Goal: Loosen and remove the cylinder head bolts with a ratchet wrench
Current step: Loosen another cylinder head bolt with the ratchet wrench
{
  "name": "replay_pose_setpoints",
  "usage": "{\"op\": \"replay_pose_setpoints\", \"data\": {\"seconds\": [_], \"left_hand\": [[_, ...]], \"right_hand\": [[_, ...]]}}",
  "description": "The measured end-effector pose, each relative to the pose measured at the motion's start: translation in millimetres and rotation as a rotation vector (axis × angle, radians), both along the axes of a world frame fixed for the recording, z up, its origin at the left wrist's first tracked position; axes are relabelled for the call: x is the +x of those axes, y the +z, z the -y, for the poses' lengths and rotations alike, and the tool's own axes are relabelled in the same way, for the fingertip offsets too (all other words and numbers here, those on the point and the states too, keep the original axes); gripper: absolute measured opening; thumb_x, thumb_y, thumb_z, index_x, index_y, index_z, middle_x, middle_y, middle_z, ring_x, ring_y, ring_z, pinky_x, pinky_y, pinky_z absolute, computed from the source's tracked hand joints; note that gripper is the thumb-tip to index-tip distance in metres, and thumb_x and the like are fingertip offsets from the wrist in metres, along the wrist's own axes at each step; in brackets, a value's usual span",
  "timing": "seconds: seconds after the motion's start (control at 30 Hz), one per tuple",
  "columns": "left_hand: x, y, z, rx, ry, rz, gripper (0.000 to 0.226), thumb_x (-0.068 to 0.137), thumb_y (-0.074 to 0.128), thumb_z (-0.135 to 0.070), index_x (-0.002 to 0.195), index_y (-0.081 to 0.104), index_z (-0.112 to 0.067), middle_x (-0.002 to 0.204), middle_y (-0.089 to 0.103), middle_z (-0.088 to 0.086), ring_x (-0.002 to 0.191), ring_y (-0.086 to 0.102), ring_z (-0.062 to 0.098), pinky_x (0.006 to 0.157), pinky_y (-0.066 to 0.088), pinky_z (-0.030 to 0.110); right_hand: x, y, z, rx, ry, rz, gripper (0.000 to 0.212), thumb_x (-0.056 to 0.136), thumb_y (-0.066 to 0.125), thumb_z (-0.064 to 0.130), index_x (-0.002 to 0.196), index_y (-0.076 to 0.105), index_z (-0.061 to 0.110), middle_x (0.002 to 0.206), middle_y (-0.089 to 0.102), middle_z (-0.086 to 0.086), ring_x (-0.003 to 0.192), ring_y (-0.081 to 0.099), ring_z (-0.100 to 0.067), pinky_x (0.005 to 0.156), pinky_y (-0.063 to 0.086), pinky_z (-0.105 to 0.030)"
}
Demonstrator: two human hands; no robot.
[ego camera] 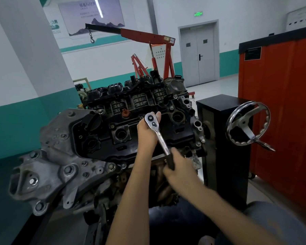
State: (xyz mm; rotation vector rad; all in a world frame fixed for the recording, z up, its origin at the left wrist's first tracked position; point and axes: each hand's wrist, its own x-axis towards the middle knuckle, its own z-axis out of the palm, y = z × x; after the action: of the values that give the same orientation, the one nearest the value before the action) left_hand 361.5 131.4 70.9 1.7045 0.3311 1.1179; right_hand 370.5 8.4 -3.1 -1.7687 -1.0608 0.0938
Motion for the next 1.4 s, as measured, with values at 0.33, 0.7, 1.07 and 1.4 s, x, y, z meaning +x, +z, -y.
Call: {"op": "replay_pose_setpoints", "data": {"seconds": [0.33, 0.7, 1.07, 1.4], "left_hand": [[-1.8, 3.5, -12.8, 0.117, -0.044, -0.131, 0.051, 0.094, 0.060, -0.015, 0.047, 0.054, -0.035, 0.054, 0.049, -0.016, 0.057, 0.044, 0.003, 0.058, 0.036, 0.014], [2.7, -3.8, 2.0, -0.067, 0.068, 0.028, 0.049, 0.096, 0.061, -0.022, 0.058, 0.030, -0.023, 0.048, 0.029, -0.016, 0.050, 0.028, 0.001, 0.051, 0.030, 0.014], [-10.7, 9.5, -14.7, 0.258, 0.002, -0.076, 0.045, 0.089, 0.068, -0.028, 0.054, 0.042, -0.018, 0.051, 0.042, -0.011, 0.052, 0.039, 0.006, 0.053, 0.036, 0.017], [-1.6, 2.0, 0.7, 0.078, -0.023, 0.081, 0.044, 0.099, 0.055, -0.018, 0.060, 0.035, -0.011, 0.061, 0.034, 0.000, 0.051, 0.034, -0.001, 0.059, 0.035, 0.007]], "right_hand": [[85.0, 62.8, 39.6, -0.303, 0.141, 0.403, 0.027, 0.084, 0.059, 0.007, 0.090, 0.047, 0.030, 0.067, 0.052, 0.006, 0.053, 0.054, -0.008, 0.049, 0.043, -0.020], [12.7, 14.0, 13.1, -0.035, -0.007, 0.095, 0.027, 0.081, 0.059, 0.009, 0.079, 0.038, 0.026, 0.063, 0.049, -0.002, 0.049, 0.047, -0.010, 0.042, 0.035, -0.012], [75.3, 79.3, 38.2, -0.390, 0.147, 0.441, 0.028, 0.084, 0.057, 0.006, 0.083, 0.046, 0.032, 0.075, 0.057, 0.000, 0.062, 0.059, -0.012, 0.054, 0.047, -0.023], [56.3, 37.6, 28.9, -0.143, 0.024, 0.279, 0.024, 0.080, 0.060, 0.008, 0.078, 0.044, 0.025, 0.064, 0.052, -0.001, 0.050, 0.050, -0.003, 0.049, 0.043, -0.018]]}}
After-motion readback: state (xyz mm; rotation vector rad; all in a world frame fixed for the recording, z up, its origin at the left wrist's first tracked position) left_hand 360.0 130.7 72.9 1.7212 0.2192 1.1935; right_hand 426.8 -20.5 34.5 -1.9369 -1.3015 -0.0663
